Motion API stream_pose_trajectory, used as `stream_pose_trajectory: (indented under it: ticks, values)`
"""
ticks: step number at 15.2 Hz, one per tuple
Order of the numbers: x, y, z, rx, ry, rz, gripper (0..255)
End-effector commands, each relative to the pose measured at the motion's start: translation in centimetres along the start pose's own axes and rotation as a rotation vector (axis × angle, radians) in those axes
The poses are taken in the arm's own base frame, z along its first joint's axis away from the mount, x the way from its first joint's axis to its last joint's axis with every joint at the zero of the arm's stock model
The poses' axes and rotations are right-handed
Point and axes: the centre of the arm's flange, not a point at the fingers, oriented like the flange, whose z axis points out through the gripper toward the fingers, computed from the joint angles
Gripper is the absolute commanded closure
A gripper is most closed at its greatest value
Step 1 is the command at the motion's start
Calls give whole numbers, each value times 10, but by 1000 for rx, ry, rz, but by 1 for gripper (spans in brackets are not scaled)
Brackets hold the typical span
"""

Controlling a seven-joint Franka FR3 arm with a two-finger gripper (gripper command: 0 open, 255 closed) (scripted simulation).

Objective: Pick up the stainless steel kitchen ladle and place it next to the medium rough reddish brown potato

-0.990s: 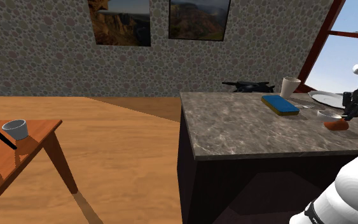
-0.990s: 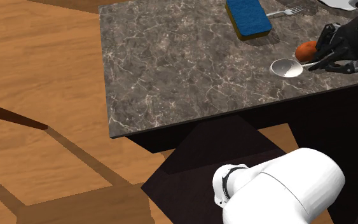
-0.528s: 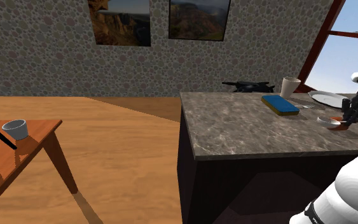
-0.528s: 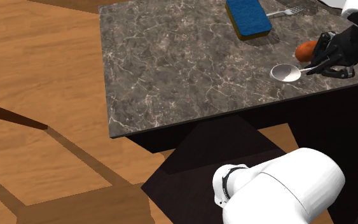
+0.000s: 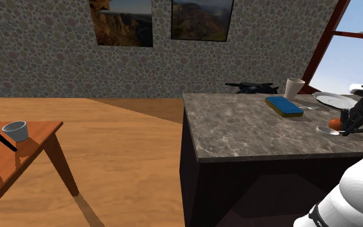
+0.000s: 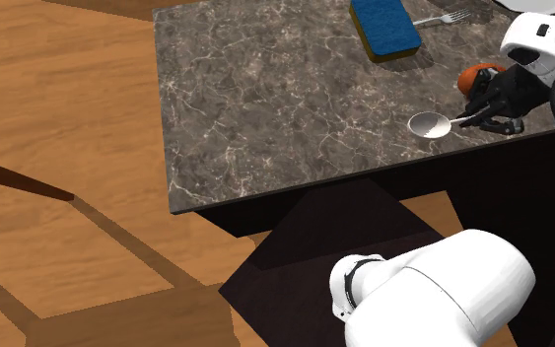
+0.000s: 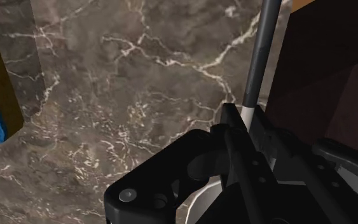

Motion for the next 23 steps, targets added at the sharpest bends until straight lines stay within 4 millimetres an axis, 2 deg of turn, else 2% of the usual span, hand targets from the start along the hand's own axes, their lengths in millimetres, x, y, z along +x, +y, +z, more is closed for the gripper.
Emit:
stream_pose_trajectory:
  ticks: [1,9,17,18,23]
  values:
    - [-2,-2,10,0,0,0,255]
    - [-3,-6,53,0,0,0,255]
    - [-3,-6,53,0,0,0,255]
    - [-3,-6,53,0,0,0,0]
    - [-3,-6,53,0,0,0,0]
